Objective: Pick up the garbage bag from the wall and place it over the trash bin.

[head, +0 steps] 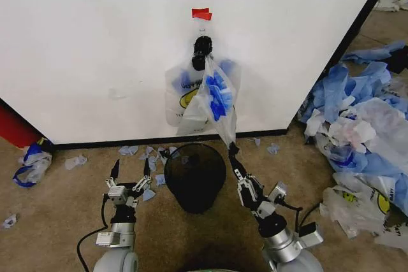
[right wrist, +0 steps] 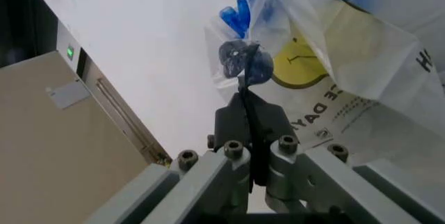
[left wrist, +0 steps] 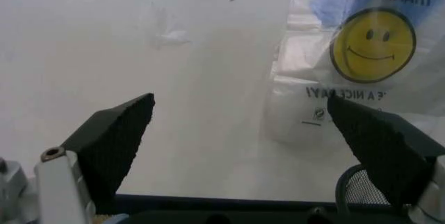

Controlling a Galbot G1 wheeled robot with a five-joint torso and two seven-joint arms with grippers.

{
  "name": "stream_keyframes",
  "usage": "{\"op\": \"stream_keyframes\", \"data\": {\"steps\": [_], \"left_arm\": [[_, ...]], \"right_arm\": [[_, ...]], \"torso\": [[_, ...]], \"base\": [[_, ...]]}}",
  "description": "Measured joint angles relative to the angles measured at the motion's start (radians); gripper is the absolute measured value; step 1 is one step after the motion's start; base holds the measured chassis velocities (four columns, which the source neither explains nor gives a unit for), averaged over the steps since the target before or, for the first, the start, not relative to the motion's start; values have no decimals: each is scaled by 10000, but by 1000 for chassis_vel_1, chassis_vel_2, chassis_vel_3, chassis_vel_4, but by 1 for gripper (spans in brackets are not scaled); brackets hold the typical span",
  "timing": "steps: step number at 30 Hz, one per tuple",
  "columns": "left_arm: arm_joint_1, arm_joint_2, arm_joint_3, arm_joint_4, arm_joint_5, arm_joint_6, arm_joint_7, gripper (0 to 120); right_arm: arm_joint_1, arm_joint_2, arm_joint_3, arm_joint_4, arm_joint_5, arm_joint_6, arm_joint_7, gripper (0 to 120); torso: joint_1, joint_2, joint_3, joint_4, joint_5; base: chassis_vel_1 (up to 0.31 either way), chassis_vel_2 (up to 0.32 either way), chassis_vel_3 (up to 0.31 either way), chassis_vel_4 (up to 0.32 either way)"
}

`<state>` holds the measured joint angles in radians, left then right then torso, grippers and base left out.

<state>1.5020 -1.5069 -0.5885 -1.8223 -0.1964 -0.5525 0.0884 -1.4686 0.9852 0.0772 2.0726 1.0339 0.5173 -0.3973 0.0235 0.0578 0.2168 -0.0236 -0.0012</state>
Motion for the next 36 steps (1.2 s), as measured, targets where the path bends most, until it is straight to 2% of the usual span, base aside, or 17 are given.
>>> {"op": "stream_keyframes", "data": {"steps": [36], "left_arm": [[-60, 116, -23, 104, -150, -65, -13, 98]], "right_arm": [[-773, 265, 110, -84, -801, 637, -415, 0]], "torso": [[0, 0, 0, 0, 0]], "base": [[0, 0, 0, 0]]}}
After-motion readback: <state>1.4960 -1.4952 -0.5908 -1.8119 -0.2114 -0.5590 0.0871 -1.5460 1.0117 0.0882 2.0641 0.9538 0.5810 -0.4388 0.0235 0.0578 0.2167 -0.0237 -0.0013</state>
